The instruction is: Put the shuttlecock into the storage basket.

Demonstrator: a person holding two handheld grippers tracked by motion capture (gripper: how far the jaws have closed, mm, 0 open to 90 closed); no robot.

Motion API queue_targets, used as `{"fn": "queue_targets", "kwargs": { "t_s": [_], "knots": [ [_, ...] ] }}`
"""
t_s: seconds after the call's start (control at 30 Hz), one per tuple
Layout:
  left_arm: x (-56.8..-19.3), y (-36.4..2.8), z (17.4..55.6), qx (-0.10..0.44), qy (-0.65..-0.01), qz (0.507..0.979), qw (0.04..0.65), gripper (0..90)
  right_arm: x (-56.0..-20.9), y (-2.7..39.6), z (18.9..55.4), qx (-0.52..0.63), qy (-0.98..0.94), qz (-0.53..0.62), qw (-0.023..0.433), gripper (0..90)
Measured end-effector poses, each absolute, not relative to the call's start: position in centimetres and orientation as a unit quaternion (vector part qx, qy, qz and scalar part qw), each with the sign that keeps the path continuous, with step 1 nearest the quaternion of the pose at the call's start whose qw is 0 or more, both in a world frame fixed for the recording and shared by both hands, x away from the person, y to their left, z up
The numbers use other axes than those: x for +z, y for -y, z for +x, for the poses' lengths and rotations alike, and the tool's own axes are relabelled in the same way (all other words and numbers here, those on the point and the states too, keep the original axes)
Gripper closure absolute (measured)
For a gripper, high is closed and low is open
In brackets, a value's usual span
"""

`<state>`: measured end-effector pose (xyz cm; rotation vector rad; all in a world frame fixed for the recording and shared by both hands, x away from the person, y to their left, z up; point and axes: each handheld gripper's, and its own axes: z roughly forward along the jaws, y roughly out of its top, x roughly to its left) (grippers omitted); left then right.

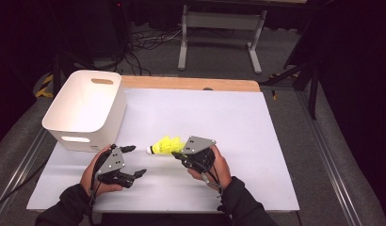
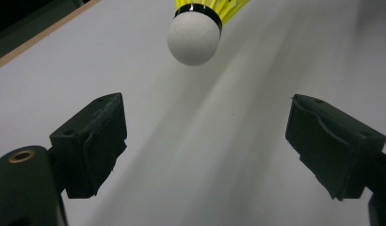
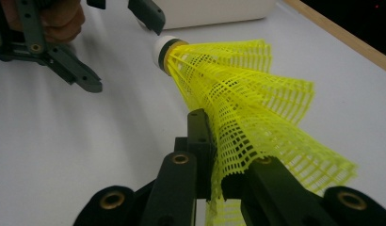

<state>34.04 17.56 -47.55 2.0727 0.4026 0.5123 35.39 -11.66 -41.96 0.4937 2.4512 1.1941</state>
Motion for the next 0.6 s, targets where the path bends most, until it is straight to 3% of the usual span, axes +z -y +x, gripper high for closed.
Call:
{"fn": "queue_targets", "kwargs": {
  "t_s": [0.43,0.6],
  "knots": [
    [-47.8,-16.2,34.9,0.190,-0.157,0.850,0.467,20.1,-42.5,10.3,34.6,0.416,-0.883,0.147,0.161,86.5],
    [-47.9,-15.3,35.1,0.178,-0.154,0.855,0.461,28.2,-42.7,9.7,34.3,0.407,-0.891,0.129,0.152,86.5]
  ]
}}
